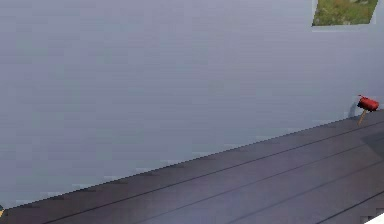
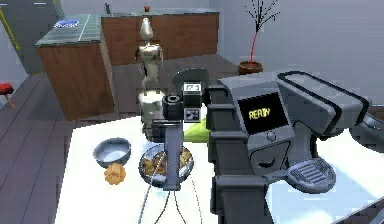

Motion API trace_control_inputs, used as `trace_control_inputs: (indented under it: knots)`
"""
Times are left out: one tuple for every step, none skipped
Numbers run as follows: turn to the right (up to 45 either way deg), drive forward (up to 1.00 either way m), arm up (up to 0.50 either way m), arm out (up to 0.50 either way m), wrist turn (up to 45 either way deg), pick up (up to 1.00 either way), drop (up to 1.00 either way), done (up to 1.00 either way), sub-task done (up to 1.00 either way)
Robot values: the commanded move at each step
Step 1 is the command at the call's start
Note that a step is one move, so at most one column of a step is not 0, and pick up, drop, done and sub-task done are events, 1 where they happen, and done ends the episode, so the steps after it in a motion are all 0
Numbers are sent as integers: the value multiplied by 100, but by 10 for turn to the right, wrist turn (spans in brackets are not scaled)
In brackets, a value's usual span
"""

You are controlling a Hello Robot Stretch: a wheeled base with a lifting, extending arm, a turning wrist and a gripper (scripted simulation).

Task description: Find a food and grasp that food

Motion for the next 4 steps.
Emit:
trace_control_inputs:
  knots:
    - [0,0,0,0,450,0,0,0,0]
    - [0,0,0,0,450,0,0,0,0]
    - [0,0,0,0,450,0,0,0,0]
    - [0,0,0,0,210,0,0,0,0]
